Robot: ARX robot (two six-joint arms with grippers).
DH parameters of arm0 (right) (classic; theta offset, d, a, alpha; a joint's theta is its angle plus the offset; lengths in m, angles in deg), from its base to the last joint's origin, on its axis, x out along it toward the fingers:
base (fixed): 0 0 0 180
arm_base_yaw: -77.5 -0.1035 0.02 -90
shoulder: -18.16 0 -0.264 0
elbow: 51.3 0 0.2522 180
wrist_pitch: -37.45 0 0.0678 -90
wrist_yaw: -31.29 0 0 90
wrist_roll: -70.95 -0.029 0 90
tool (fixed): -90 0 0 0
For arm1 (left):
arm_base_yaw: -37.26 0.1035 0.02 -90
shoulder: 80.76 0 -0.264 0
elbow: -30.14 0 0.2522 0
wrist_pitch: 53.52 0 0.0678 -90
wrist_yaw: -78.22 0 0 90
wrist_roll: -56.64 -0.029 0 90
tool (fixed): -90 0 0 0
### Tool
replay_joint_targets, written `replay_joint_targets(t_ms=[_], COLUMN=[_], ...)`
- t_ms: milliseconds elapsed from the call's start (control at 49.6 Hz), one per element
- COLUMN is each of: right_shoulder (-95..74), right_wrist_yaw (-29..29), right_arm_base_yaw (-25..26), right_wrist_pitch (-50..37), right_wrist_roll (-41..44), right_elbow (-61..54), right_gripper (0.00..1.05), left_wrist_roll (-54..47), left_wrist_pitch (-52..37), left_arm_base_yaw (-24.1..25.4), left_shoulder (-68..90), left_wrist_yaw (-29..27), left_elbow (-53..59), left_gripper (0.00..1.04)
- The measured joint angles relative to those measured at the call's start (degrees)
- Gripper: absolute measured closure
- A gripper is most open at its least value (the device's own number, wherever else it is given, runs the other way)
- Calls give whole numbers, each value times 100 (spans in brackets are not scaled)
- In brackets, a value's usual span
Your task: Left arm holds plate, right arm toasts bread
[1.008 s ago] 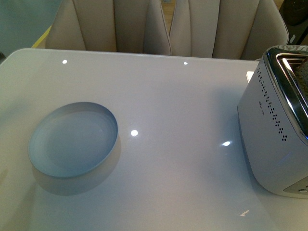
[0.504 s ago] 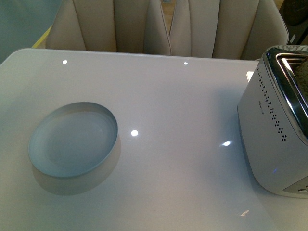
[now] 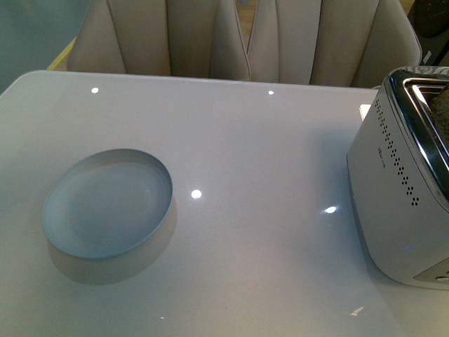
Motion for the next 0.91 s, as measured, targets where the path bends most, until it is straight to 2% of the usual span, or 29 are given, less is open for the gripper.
replay_joint_targets(t_ms=[424, 444, 524, 605, 666, 726, 746, 908], right_shoulder=[0, 0, 0, 0, 0, 0, 0, 0], right_wrist_yaw=[0, 0, -7, 2, 0, 0, 0, 0], right_arm_base_yaw=[0, 0, 0, 0, 0, 0, 0, 0], right_wrist_pitch=[0, 0, 0, 0, 0, 0, 0, 0], right_wrist_roll=[0, 0, 0, 0, 0, 0, 0, 0], right_elbow=[0, 0, 0, 0, 0, 0, 0, 0], right_gripper=[9, 9, 9, 9, 9, 9, 9, 9], left_wrist_roll=[0, -144, -1550, -2771, -3786, -4269, -4293, -4712], left_wrist_pitch=[-17, -168, -1606, -2306, -2428, -2426, -2424, -2253], left_arm_base_yaw=[-13, -44, -61, 76, 205, 321, 341, 645], left_shoulder=[127, 157, 164, 0, -267, -509, -540, -1233], left_wrist_yaw=[31, -116, -966, -1038, -951, -826, -811, -509], left_elbow=[0, 39, 544, 955, 1241, 1486, 1519, 2041], left_gripper=[7, 9, 23, 35, 48, 60, 62, 99])
